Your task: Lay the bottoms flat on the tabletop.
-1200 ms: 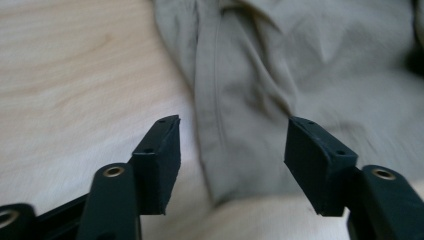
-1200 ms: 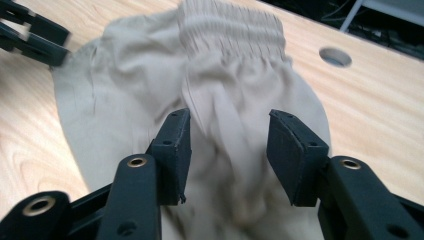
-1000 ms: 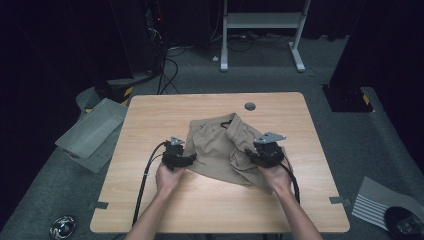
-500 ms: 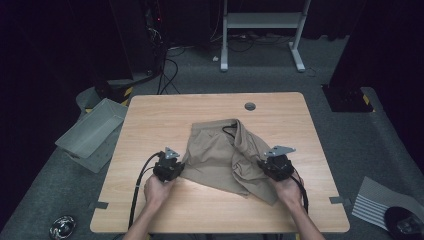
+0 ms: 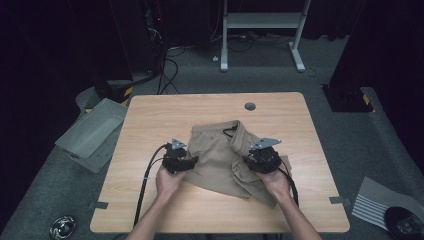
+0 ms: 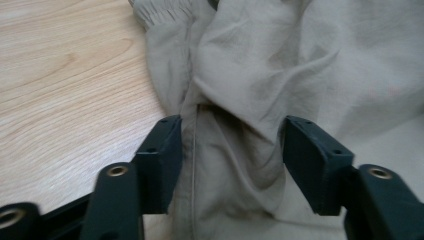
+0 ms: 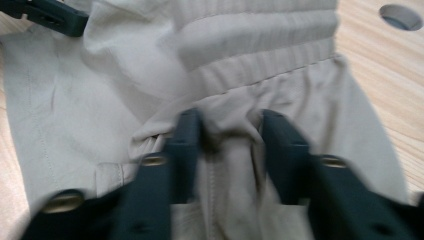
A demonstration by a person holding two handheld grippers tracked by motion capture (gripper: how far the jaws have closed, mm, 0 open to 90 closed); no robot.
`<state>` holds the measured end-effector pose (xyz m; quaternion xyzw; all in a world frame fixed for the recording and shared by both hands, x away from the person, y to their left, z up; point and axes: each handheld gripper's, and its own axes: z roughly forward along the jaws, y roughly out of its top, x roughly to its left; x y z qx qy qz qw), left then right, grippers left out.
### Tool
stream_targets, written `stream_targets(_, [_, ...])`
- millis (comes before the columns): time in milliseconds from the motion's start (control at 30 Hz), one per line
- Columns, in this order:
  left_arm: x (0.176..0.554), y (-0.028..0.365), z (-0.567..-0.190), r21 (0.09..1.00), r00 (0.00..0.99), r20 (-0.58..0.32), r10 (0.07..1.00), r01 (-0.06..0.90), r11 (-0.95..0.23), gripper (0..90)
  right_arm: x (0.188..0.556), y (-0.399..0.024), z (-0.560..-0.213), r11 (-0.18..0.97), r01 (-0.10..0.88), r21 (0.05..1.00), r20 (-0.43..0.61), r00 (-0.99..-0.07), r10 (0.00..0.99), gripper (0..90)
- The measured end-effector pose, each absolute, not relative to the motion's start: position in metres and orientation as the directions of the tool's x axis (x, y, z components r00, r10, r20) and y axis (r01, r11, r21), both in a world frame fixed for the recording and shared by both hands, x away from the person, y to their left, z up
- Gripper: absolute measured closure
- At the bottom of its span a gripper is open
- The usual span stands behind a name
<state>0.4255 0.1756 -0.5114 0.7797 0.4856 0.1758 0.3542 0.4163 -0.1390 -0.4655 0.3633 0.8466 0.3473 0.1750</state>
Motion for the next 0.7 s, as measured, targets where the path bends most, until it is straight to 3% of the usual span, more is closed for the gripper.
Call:
stream_targets(100, [0.426, 0.175, -0.518, 0.711, 0.476, -0.035, 0.879, 0.630, -0.313, 55.8, 0.421, -0.141, -0.469, 0.502, 0.497, 0.708, -0.044, -0.678, 0.733, 83.5])
stream_targets(200, [0.422, 0.179, -0.521, 0.713, 0.490, -0.027, 0.871, 0.620, -0.326, 65.6, 0.423, -0.150, -0.465, 0.475, 0.497, 0.726, -0.033, -0.665, 0.746, 87.0])
stream_targets(467, [0.417, 0.182, -0.519, 0.697, 0.514, 0.010, 0.858, 0.611, -0.375, 80.3, 0.446, -0.194, -0.447, 0.359, 0.536, 0.764, -0.015, -0.542, 0.840, 87.3])
stream_targets(633, [0.414, 0.186, -0.519, 0.699, 0.510, -0.004, 0.860, 0.617, -0.362, 82.4, 0.476, -0.225, -0.467, 0.277, 0.634, 0.723, 0.011, -0.410, 0.912, 86.0])
stream_targets(700, [0.414, 0.186, -0.519, 0.698, 0.506, -0.011, 0.862, 0.621, -0.356, 81.7, 0.487, -0.235, -0.478, 0.247, 0.682, 0.689, 0.031, -0.368, 0.929, 80.6])
